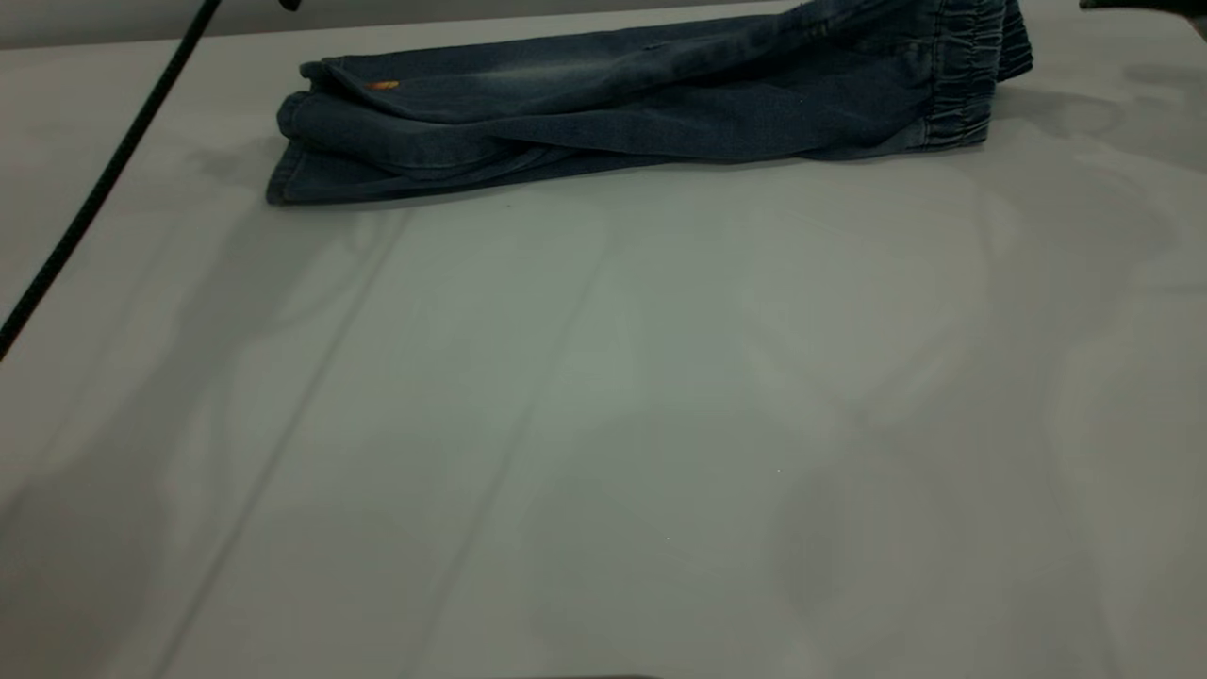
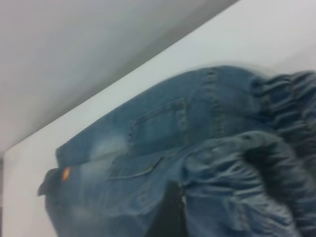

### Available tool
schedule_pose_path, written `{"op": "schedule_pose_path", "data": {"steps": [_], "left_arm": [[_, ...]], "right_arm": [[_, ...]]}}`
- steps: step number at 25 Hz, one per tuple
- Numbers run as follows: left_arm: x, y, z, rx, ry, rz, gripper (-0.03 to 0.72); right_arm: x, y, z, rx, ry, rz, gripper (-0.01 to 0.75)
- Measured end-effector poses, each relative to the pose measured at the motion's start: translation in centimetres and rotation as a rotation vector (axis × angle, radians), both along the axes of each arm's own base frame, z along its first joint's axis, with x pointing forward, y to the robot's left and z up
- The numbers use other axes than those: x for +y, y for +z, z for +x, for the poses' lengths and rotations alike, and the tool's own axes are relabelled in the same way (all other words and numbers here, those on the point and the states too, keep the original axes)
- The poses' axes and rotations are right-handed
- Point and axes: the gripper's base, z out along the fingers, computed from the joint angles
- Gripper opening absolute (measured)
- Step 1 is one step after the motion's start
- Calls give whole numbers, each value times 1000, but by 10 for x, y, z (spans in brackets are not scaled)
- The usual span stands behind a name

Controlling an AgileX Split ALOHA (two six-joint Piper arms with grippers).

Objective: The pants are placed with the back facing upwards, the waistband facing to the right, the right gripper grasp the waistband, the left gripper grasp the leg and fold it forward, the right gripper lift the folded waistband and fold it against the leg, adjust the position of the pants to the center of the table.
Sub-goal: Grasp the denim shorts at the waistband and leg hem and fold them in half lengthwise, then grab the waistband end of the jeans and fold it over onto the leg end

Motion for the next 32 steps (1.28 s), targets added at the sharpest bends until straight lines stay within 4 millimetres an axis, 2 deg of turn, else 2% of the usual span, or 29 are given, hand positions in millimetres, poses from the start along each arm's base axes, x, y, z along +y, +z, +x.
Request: {"op": "schedule_pose_path", "data": {"steps": [4,8,13,16,23,28,32], "left_arm": [[-12,-3,-8,76,-6,1,557],[-27,-5,-16,127,-63,-2,557],[-59,-10,-25,173,-165,-90,557],[-76,-24,-23,150,-207,-141,557],[-83,-82,-9,113,-192,-184,557],[-91,-94,-2,25,-197,-209,557],[-98,-92,0,-32,-208,-224,557]], "right_arm": [[8,0,-4,18,74,19,610],[15,-9,-12,132,147,-37,601],[36,-14,-14,171,228,-90,591],[54,-14,-12,149,277,-100,591],[81,-10,-6,40,341,-117,591],[105,-3,-1,-83,384,-107,591],[109,0,2,-135,371,-89,591]]}}
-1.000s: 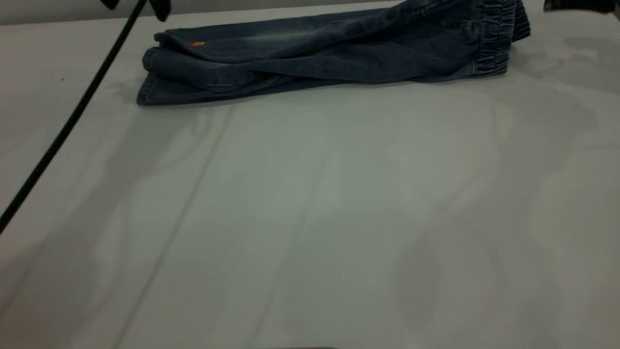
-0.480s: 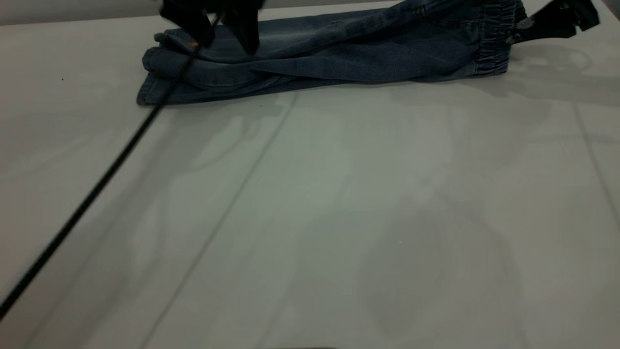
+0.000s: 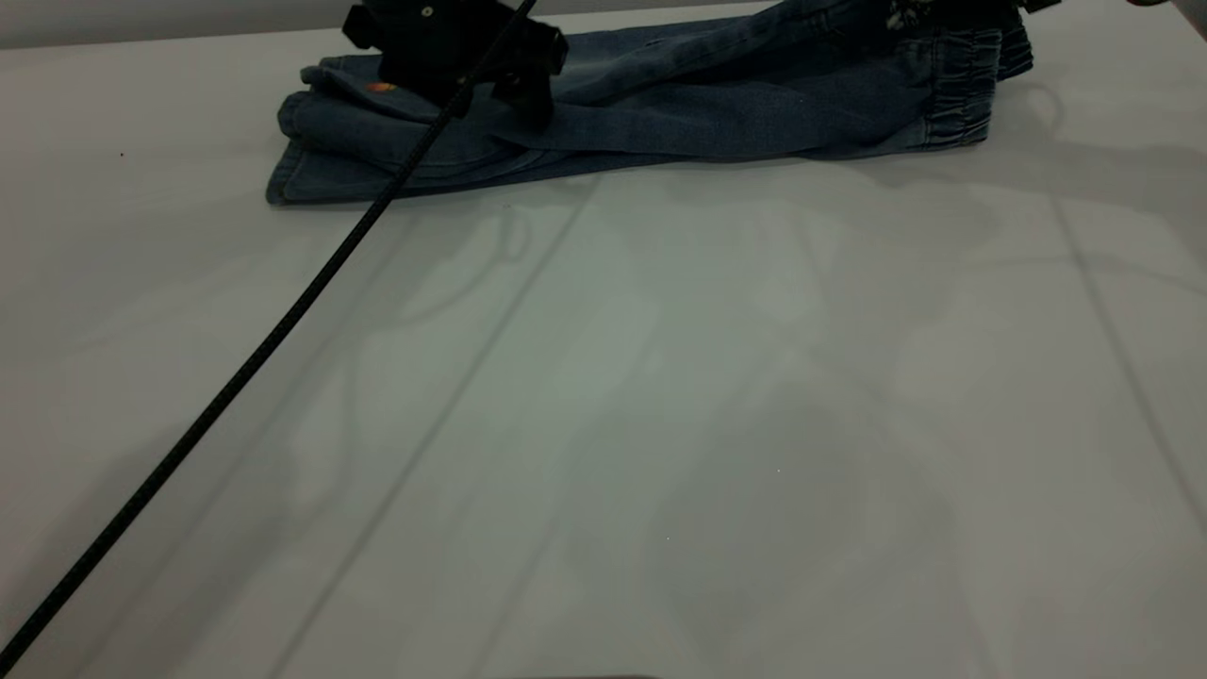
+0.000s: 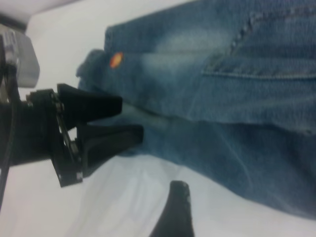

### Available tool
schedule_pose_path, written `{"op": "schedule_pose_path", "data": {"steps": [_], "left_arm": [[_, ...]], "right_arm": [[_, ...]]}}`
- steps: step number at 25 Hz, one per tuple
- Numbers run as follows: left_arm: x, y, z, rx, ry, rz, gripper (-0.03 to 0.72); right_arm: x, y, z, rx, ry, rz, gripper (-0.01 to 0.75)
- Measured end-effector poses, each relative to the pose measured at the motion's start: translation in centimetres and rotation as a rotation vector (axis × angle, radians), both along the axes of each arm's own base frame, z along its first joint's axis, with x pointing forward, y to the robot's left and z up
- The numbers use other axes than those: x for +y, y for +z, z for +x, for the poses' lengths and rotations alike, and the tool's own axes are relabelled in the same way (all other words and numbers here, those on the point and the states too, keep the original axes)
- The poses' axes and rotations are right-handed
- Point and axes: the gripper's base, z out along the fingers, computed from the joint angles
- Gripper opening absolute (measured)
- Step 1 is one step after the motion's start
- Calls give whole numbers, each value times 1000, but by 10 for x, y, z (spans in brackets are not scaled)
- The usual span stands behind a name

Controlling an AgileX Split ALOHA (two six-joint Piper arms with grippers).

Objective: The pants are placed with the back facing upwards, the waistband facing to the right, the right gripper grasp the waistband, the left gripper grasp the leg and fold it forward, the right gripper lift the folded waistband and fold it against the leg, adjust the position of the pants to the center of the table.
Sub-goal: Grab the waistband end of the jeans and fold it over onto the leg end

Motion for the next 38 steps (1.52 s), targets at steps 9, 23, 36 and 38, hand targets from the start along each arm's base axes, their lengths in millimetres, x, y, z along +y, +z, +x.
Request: {"op": "schedule_pose_path", "data": {"steps": [9,23,36,38], "left_arm": [[-7,12,5,7,44,-86,557],[-8,17,8,-26,24,-80,557],[-8,17,9,-56,-29,-43,557],[-8,17,9,-56,-29,-43,557]], "right_arm": [[5,-16,8,-59,-59,27,591],[12,-14,54,-287,-187,-48,591],[9,-19,35,112,-57,31,591],[-3,-18,32,173,-50,16,591]]}}
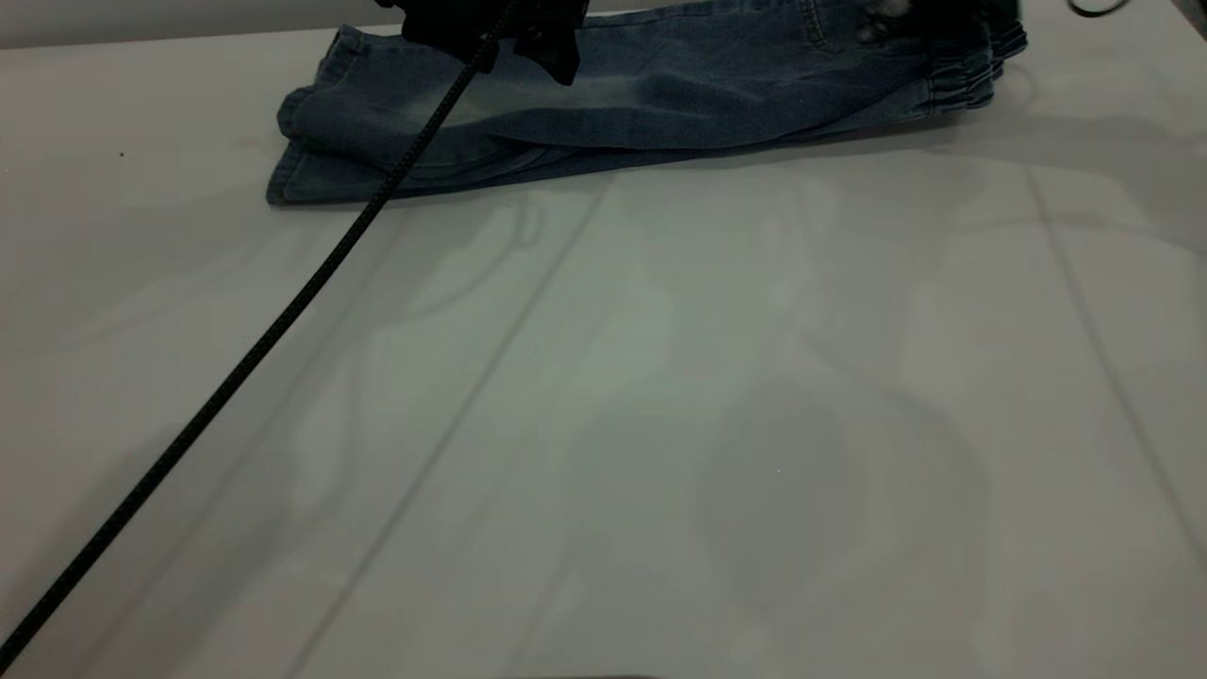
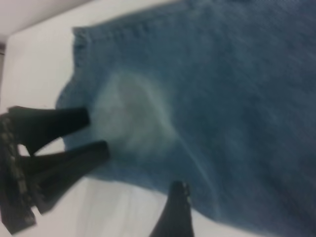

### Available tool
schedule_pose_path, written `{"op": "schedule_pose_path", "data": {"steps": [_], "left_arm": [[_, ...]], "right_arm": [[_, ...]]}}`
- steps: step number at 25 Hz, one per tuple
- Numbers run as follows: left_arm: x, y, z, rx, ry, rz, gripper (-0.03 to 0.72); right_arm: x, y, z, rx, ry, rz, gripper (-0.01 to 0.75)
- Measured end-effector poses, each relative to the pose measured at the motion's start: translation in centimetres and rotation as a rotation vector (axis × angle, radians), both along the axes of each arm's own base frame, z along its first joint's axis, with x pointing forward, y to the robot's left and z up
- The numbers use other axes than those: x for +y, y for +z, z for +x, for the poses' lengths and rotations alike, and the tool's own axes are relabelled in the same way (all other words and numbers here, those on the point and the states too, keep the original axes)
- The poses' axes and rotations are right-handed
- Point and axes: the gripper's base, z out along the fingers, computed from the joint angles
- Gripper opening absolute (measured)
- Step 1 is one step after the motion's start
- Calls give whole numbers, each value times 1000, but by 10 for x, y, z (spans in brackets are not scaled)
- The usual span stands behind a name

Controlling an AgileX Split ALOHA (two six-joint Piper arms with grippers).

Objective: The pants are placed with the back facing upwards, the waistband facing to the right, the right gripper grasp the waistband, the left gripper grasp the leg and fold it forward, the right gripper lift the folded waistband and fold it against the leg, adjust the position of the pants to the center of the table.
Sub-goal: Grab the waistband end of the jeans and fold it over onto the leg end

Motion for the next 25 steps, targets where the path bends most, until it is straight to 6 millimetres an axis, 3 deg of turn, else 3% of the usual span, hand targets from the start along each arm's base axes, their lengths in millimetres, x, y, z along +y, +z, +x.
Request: {"op": "schedule_pose_path", "data": {"steps": [6,9,17,23,25], "left_arm": [[0,0,0,0,-1,1,557],[0,0,0,2,-2,2,557],[0,0,0,7,-3,3,557],[0,0,0,7,-3,3,557],[0,0,0,7,-3,3,557]], "right_arm": [[-45,26,-3,115,-8,-9,591],[-60,24,-7,151,-1,-66,591],[-74,8,-4,138,-46,-219,591],[-73,-29,0,121,-59,-181,591],[-70,-34,2,84,-58,-143,591]]}}
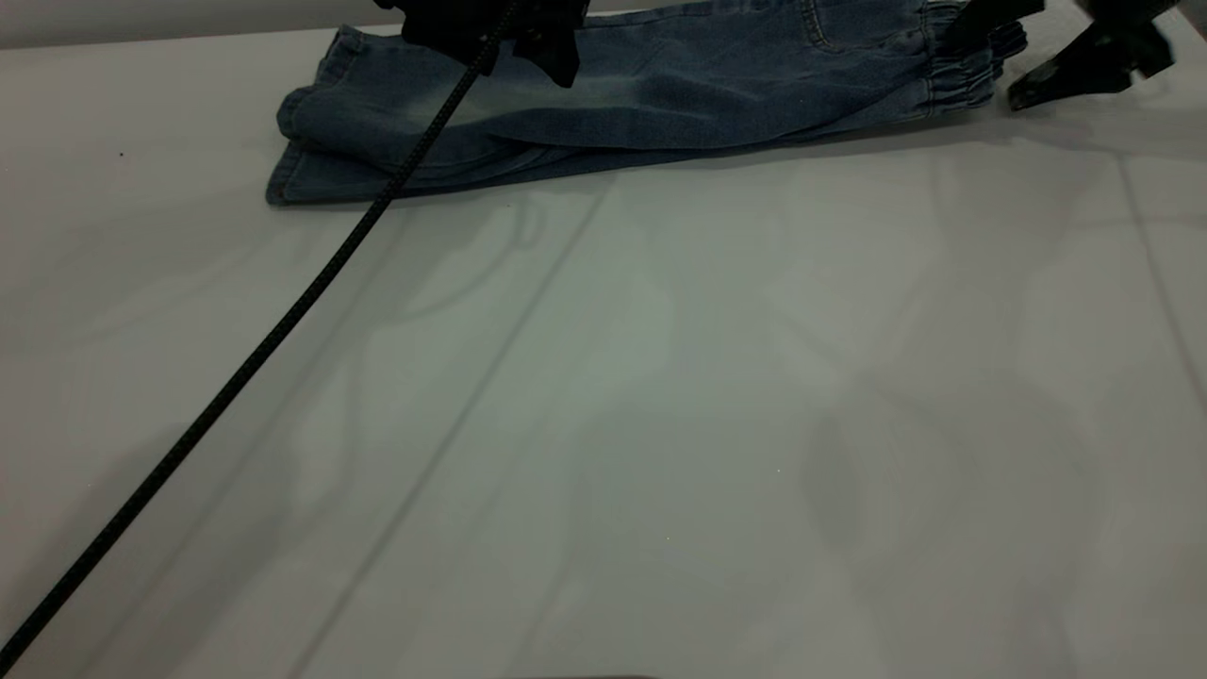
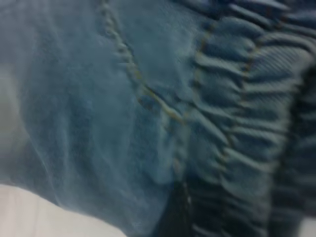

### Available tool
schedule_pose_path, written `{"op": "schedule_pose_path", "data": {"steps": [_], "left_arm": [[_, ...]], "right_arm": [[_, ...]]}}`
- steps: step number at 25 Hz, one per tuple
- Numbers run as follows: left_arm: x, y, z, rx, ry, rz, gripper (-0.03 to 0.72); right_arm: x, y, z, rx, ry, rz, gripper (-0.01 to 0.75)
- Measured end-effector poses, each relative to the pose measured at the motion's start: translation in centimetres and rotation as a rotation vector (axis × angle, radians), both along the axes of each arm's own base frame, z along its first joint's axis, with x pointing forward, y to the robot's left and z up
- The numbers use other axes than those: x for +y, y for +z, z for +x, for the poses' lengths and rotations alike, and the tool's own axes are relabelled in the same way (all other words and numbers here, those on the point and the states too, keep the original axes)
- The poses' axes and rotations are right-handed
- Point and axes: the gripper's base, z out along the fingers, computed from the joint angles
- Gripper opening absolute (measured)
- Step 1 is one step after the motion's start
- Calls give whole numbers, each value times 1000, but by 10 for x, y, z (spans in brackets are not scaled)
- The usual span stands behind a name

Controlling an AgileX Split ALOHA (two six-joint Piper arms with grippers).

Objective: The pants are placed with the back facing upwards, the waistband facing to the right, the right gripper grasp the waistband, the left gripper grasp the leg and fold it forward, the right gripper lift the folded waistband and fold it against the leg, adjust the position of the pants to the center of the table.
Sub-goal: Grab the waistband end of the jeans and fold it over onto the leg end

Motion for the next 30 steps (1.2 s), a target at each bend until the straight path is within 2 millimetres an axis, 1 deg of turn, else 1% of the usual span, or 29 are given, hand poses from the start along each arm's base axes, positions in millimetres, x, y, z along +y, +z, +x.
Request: {"op": "schedule_pose_path", "data": {"steps": [5,7,8,9,11,12,14,15,16,18,20,22,26,27,30], "left_arm": [[0,0,0,0,0,0,557],[0,0,0,0,0,0,557],[0,0,0,0,0,0,557],[0,0,0,0,0,0,557],[0,0,0,0,0,0,557],[0,0,0,0,0,0,557],[0,0,0,-3,0,-1,557],[0,0,0,-6,1,-1,557],[0,1,1,-15,2,-3,557],[0,1,3,-41,7,-9,557],[-1,-4,6,-68,12,-14,557],[-1,-15,7,-76,19,-14,557],[0,-50,7,-40,29,-2,557],[0,-54,8,-51,34,-5,557],[-1,-56,8,-54,32,-6,557]], "right_arm": [[13,-5,6,-76,7,49,589],[21,-9,7,-82,12,47,573],[25,-12,7,-83,19,41,552],[28,-13,8,-85,22,35,517],[35,-14,8,-90,40,31,415],[38,-14,8,-92,48,30,339],[41,-14,8,-90,61,35,159],[42,-14,7,-88,66,39,106],[41,-13,7,-87,73,46,79],[40,-10,7,-85,95,64,71],[39,-2,9,-84,122,93,71],[39,10,12,-87,148,117,71],[43,36,19,-102,198,147,71],[45,42,20,-107,205,154,71],[55,61,27,-134,229,158,71]]}}
